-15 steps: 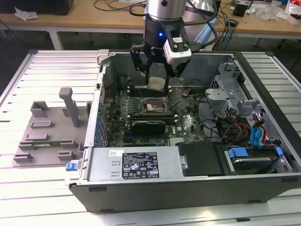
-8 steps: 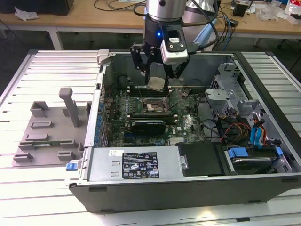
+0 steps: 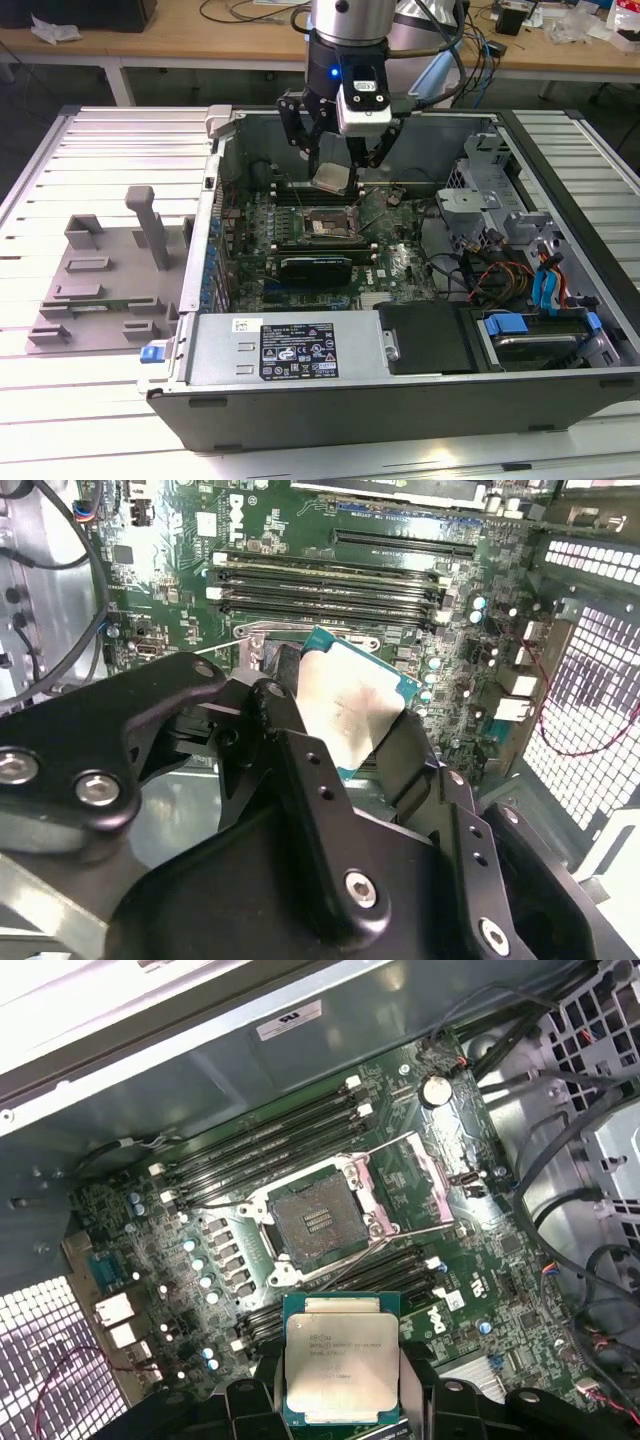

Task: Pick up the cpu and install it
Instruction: 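Place the cpu into insertion slot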

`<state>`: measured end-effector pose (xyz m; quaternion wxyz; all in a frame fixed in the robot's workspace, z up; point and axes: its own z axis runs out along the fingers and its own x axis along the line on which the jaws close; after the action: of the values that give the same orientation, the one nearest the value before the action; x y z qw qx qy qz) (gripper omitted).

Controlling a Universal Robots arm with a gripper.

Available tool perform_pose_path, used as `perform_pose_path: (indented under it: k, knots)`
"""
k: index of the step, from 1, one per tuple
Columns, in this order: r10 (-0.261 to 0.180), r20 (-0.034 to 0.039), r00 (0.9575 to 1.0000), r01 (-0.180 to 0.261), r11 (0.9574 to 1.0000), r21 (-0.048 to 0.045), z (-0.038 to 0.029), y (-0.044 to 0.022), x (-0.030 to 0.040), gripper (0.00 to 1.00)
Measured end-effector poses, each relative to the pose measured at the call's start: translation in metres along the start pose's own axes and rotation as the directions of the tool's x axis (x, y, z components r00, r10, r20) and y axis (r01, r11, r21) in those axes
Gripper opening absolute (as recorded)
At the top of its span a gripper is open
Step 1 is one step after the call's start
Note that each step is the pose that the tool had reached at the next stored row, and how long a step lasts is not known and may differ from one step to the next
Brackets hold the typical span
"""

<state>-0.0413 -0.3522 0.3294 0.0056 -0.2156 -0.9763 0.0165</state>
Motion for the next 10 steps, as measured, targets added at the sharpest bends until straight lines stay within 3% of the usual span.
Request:
perform_pose_path:
  k: [6,10]
  knots:
    - [0.072,-0.0025,0.9974,-0.072,0.9974,-0.0002,0.0002,0.0000,0.0000,0.55]
    - [0.127,-0.0044,0.9919,-0.127,0.9919,-0.0001,0.0003,0.0000,0.0000,0.55]
